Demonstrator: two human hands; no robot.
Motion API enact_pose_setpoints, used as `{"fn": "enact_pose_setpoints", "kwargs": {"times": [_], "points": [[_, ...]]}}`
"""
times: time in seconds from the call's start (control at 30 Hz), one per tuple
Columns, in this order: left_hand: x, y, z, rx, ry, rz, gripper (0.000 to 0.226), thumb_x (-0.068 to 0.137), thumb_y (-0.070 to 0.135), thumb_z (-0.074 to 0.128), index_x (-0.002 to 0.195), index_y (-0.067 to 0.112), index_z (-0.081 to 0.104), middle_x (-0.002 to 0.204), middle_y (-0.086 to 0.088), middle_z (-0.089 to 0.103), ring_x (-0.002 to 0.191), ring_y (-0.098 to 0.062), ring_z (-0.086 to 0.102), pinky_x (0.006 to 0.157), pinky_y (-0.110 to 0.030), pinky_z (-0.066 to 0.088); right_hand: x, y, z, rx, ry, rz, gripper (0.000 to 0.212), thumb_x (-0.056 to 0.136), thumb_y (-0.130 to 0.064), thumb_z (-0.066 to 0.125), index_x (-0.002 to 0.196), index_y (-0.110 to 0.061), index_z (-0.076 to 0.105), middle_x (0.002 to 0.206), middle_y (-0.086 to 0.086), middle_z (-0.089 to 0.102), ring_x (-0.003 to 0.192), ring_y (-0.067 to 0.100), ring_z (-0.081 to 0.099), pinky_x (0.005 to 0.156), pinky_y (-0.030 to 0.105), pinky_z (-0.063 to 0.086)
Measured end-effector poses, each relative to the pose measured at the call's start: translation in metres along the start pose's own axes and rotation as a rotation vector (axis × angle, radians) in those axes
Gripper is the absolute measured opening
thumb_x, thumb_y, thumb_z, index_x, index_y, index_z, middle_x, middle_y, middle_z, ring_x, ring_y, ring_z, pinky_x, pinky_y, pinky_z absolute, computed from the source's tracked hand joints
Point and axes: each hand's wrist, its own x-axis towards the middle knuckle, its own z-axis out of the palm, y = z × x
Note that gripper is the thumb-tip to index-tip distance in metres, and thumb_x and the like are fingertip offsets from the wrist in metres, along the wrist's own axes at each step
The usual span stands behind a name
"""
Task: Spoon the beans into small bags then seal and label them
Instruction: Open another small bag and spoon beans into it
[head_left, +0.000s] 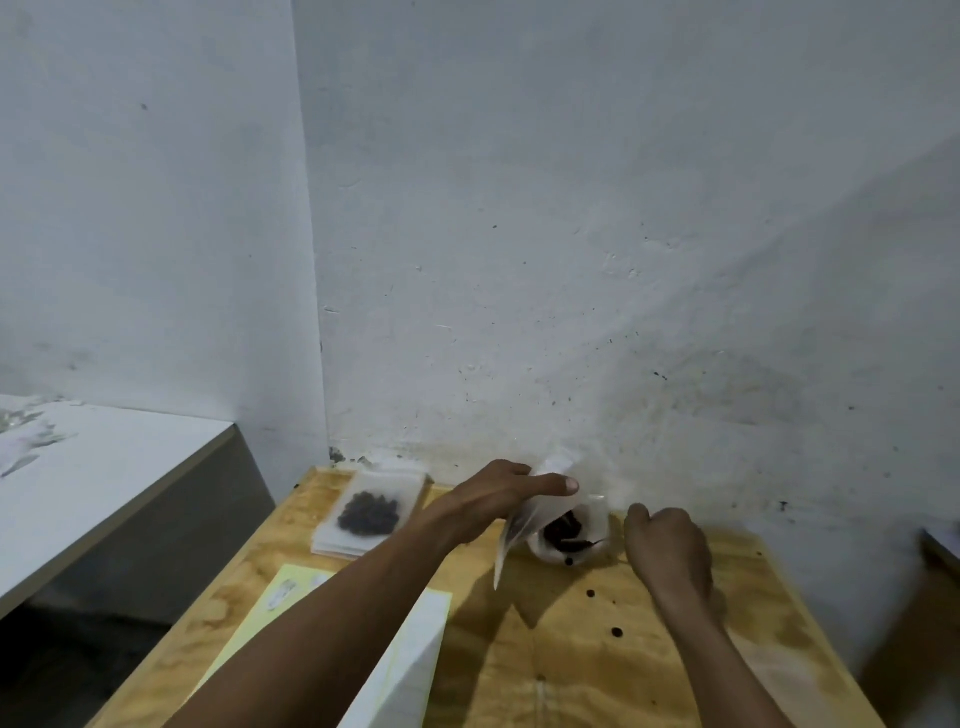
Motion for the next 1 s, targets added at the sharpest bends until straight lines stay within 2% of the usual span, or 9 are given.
{"fn": "enact_pose_setpoints", "kwargs": {"times": [0.07,0.1,0.2,0.23,0.43,0.53,0.7,0.87,1.0], "points": [[0.001,-0.001,-0.001,-0.089,-0.036,0.001,0.102,0.056,0.072,0.083,0.135,0.011,0.061,0.139,-0.003,0.061,0.123,-0.024,0.06,0.108,-0.039,0.046,-0.002,0.007,0.004,0.049,-0.001,0.041,0.052,0.098,-0.02,0.05,0.049,-0.01,0.034,0.048,0.005,0.033,0.046,0.02,0.032,0.052,0.029,0.02],[0.001,-0.002,-0.003,-0.15,-0.061,-0.011,0.097,0.057,0.069,0.085,0.133,0.011,0.064,0.137,-0.002,0.064,0.122,-0.021,0.062,0.108,-0.036,0.047,-0.003,0.01,0.007,0.078,-0.006,0.062,0.053,0.098,-0.018,0.05,0.049,-0.01,0.033,0.048,0.005,0.031,0.046,0.02,0.029,0.053,0.03,0.017],[-0.003,-0.003,-0.011,-0.31,-0.123,-0.047,0.045,0.082,0.049,0.077,0.114,0.019,0.068,0.116,0.009,0.07,0.1,-0.004,0.068,0.082,-0.019,0.051,-0.006,0.02,0.014,0.177,-0.049,0.096,0.048,0.096,-0.014,0.05,0.051,-0.011,0.034,0.051,0.006,0.032,0.05,0.021,0.03,0.056,0.032,0.018],[-0.004,-0.004,-0.013,-0.331,-0.11,-0.062,0.039,0.085,0.047,0.075,0.114,0.022,0.066,0.117,0.01,0.067,0.098,-0.002,0.064,0.076,-0.019,0.049,-0.007,0.022,0.016,0.212,-0.063,0.109,0.044,0.094,-0.013,0.05,0.052,-0.011,0.038,0.053,0.007,0.036,0.052,0.023,0.034,0.056,0.033,0.02],[-0.006,-0.014,-0.021,-0.34,0.044,-0.094,0.078,0.081,0.052,0.077,0.141,0.009,0.055,0.143,-0.009,0.056,0.1,-0.014,0.06,0.074,-0.026,0.049,-0.007,0.028,0.013,0.389,-0.143,0.229,0.027,0.09,-0.017,0.055,0.066,-0.009,0.063,0.057,0.008,0.049,0.053,0.022,0.043,0.054,0.032,0.03],[-0.006,-0.02,-0.024,-0.191,0.118,-0.051,0.092,0.077,0.057,0.079,0.147,0.007,0.047,0.15,-0.011,0.049,0.121,-0.026,0.056,0.095,-0.034,0.048,-0.005,0.026,0.001,0.47,-0.151,0.233,0.028,0.093,-0.016,0.058,0.069,-0.005,0.066,0.058,0.008,0.05,0.052,0.021,0.042,0.053,0.032,0.031],[-0.014,-0.028,-0.031,0.133,0.188,0.096,0.088,0.077,0.058,0.078,0.149,0.018,0.045,0.154,-0.001,0.046,0.13,-0.021,0.05,0.097,-0.032,0.041,0.005,0.009,-0.025,0.536,-0.134,0.202,0.028,0.092,-0.016,0.06,0.068,-0.005,0.066,0.056,0.007,0.052,0.05,0.02,0.041,0.05,0.029,0.029],[-0.024,-0.027,-0.036,0.201,0.209,0.124,0.078,0.074,0.058,0.081,0.14,0.024,0.054,0.132,0.007,0.055,0.108,-0.012,0.053,0.086,-0.028,0.043,0.008,-0.026,-0.051,0.533,-0.134,0.065,0.032,0.094,-0.016,0.059,0.064,-0.006,0.063,0.053,0.004,0.052,0.046,0.02,0.04,0.048,0.028,0.03],[-0.026,-0.028,-0.036,0.259,0.212,0.109,0.083,0.06,0.073,0.081,0.128,0.029,0.063,0.126,0.011,0.062,0.106,-0.011,0.062,0.091,-0.036,0.054,-0.002,-0.052,-0.058,0.433,-0.161,-0.101,0.035,0.093,-0.018,0.061,0.059,-0.009,0.063,0.049,-0.002,0.054,0.05,0.019,0.045,0.053,0.03,0.033]]}}
